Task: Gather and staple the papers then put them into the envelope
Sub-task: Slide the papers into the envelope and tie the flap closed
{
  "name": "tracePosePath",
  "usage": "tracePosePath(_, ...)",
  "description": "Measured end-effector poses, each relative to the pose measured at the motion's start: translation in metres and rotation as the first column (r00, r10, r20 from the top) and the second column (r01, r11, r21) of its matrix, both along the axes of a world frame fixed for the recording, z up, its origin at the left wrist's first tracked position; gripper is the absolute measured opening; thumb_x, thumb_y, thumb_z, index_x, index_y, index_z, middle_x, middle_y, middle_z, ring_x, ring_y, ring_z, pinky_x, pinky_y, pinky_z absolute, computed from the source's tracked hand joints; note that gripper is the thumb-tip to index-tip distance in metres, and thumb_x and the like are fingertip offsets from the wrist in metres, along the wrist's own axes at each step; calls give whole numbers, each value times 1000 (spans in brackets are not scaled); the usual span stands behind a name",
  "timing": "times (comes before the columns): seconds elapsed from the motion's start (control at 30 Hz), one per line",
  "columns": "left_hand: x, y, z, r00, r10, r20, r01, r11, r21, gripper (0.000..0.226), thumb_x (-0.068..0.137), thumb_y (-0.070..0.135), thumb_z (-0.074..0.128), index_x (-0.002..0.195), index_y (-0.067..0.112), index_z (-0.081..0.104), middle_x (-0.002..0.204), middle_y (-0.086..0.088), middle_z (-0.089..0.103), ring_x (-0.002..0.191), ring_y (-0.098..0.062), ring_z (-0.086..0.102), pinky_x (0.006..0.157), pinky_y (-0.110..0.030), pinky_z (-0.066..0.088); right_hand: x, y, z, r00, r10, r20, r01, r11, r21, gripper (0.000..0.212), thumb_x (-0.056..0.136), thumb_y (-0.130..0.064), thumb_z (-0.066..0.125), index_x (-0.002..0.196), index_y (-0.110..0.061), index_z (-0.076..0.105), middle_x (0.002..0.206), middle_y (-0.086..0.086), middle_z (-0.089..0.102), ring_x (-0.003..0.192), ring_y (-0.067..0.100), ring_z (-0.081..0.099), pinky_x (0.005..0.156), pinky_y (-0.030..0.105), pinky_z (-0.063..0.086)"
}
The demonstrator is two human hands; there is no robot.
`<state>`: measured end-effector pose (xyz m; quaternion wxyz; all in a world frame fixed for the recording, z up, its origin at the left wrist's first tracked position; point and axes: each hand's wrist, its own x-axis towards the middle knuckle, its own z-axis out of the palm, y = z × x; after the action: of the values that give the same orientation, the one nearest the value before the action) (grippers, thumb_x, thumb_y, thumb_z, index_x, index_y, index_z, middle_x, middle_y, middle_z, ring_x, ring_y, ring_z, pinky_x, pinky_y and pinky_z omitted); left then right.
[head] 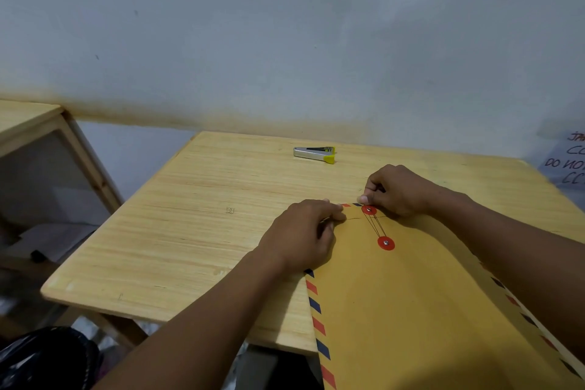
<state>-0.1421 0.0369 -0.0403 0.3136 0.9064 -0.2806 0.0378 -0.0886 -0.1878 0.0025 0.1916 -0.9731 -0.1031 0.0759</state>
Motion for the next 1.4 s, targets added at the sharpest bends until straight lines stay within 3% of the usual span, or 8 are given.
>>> tracePosePath(0.17,-2,-7,8,995,-53,80,34,973,230,51,95,20,47,144,35,48,135,5,53,120,-14,47,97,-35,44,-3,-1,-8,998,-27,51,24,997,68,16,91,-37,65,83,-23,66,83,-5,68,81,11,62,65,25,46)
tracePosePath(0.37,2,-22,19,989,-87,118,18,874,486,70,93,26,51,154,45,23,134,-1,38,122,-22,35,97,-39,33,-3,3,-8,997,-12,77,1,990,143,15,91,-35,66,81,-24,67,80,-6,67,77,9,60,63,23,42)
tracePosePath(0.5,6,-31,20,990,-93,106,18,827,562,81,88,29,59,154,48,16,132,-5,34,123,-27,32,99,-42,31,-1,3,-8,998,-5,70,-5,990,142,14,91,-35,66,82,-24,67,82,-5,68,79,9,60,64,23,43)
tracePosePath(0.8,13,-39,26,998,-66,5,50,801,597,83,88,28,58,152,51,12,140,-8,29,131,-33,25,108,-49,29,4,6,-7,998,22,53,-29,991,131,17,90,-36,67,87,-20,71,83,-3,70,77,11,61,65,26,48)
tracePosePath(1.07,11,-38,23,998,-68,16,47,819,571,83,88,26,59,152,54,13,140,-5,29,133,-30,24,110,-47,25,0,-10,-7,999,-20,49,16,996,87,18,90,-37,67,88,-19,69,80,-10,64,74,6,56,58,22,38)
tracePosePath(1.23,2,-26,6,997,-8,74,-18,937,348,73,84,21,52,150,43,29,132,1,36,123,-21,33,110,-41,29,-7,-16,-6,998,-40,58,36,997,75,16,91,-37,66,84,-23,68,81,-8,67,76,8,59,60,23,43)
tracePosePath(1.3,1,-24,1,995,21,97,-47,959,281,64,85,22,48,146,37,37,129,3,39,121,-19,35,109,-39,31,-15,-19,-6,997,-53,56,48,995,89,17,91,-37,66,88,-21,70,86,-6,69,82,11,62,66,26,49)
tracePosePath(1.4,3,-25,-1,992,41,116,-69,965,253,55,88,23,47,141,36,42,126,5,40,118,-17,36,107,-36,31,-32,-23,-8,995,-70,76,61,991,116,13,91,-34,66,87,-22,69,85,-6,69,81,11,61,65,26,47)
